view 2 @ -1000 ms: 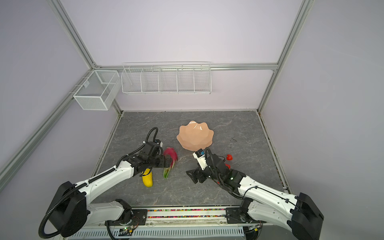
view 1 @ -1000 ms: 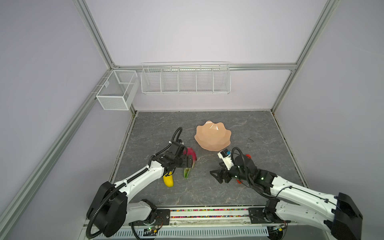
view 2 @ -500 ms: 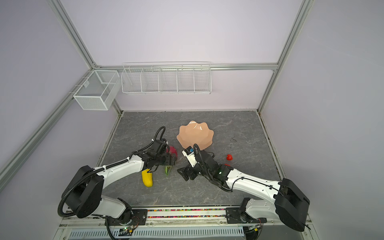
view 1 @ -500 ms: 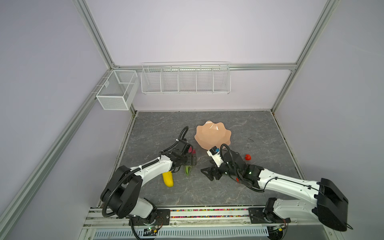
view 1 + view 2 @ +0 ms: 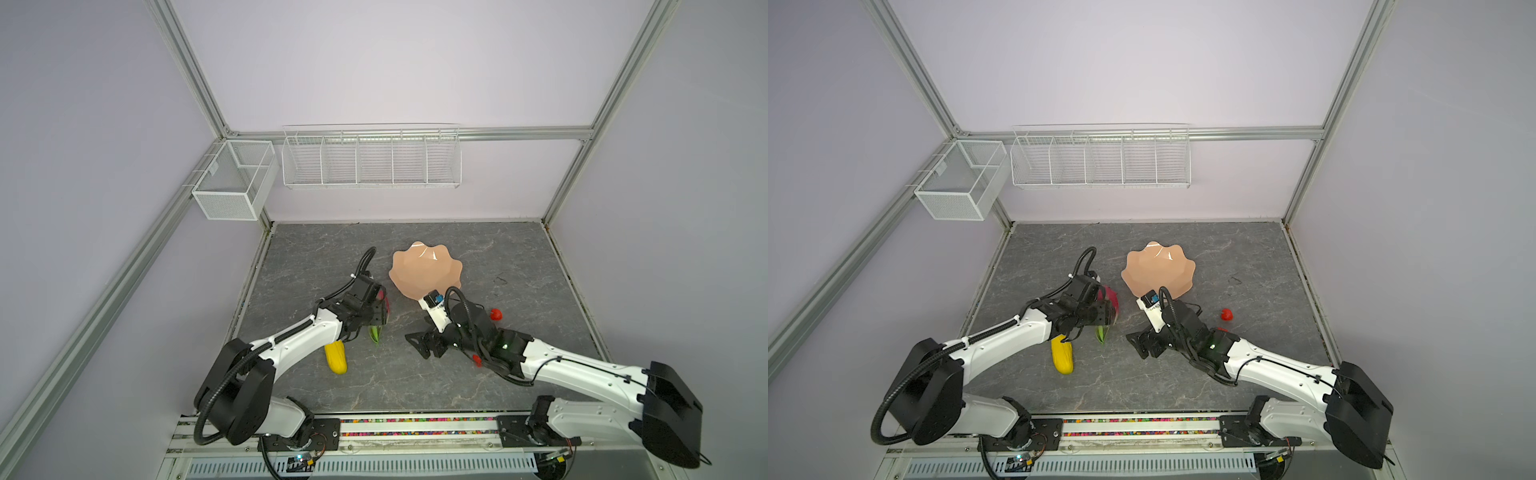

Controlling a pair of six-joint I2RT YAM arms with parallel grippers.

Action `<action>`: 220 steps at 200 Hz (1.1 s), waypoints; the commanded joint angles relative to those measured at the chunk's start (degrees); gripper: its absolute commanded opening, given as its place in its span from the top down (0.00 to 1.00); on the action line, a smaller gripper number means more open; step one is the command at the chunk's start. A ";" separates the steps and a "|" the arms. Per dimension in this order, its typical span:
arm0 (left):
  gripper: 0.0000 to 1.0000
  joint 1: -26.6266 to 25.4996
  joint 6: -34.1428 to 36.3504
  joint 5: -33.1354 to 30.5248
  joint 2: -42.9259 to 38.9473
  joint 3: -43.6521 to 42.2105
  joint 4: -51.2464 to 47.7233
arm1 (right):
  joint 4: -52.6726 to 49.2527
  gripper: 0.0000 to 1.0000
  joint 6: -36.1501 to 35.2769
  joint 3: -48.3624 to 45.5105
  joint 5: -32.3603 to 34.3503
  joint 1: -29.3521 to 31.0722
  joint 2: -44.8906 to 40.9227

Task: Place and organize the fake fruits in the fruit bowl
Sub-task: 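Lift the dragon fruit with the left gripper and lower it into the peach bowl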

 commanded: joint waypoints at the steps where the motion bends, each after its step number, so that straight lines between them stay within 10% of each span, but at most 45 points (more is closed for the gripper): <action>1: 0.36 -0.18 1.22 -0.64 -3.93 5.55 -3.38 | -3.83 0.11 1.13 0.19 0.51 -5.88 -1.94; 51: 0.38 -0.88 3.75 6.89 6.78 20.37 -0.88 | -9.67 0.11 2.28 3.63 -2.44 -16.93 -1.75; 131: 0.39 -5.19 10.45 1.16 43.49 57.25 -12.16 | -12.77 0.11 4.12 3.54 -3.89 -19.77 -5.19; 220: 0.33 -5.36 10.73 0.40 51.94 62.06 -12.56 | -16.35 0.11 3.79 2.23 -2.97 -20.90 -10.02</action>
